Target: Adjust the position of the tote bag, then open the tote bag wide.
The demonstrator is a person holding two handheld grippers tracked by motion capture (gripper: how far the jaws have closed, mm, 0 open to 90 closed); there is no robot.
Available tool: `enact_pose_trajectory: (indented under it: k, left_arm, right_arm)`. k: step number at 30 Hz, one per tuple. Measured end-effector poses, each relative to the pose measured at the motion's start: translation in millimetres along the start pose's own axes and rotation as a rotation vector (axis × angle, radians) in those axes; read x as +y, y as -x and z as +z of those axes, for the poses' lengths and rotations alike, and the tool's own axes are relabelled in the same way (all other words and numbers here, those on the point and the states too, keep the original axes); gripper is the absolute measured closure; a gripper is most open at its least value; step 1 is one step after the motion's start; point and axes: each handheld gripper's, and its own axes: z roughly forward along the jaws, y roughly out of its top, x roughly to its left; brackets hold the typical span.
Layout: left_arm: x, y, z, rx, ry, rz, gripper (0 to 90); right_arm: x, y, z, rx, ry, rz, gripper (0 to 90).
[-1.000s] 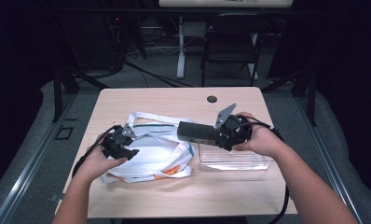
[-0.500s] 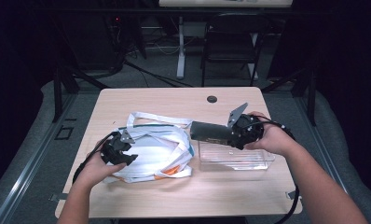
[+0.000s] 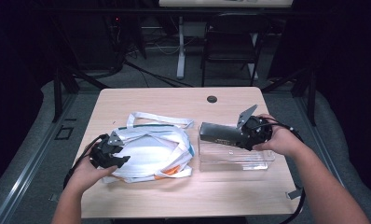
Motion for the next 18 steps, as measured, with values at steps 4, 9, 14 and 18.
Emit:
enact_pose_trajectory:
  k: [4,9,14,18]
  left_arm:
    - [-2.0,1.6,-3.0,0.005,0.006,0.000,51.9]
    - [-0.9,4.1,-8.6,0.001,0.018,0.008,51.5]
    - [0.5,7.7,-10.2,0.001,0.025,0.020,51.3]
    - [-1.1,8.3,-10.1,0.010,0.028,0.016,51.1]
  right_arm:
    - [-5.5,1.5,4.5,0.001,0.005,0.017,41.8]
    - [-11.9,5.3,12.8,-0.011,-0.023,0.028,41.8]
    - [-15.7,7.0,19.6,-0.001,-0.030,0.042,41.8]
    - [-17.5,9.2,22.3,-0.006,-0.039,0.044,41.8]
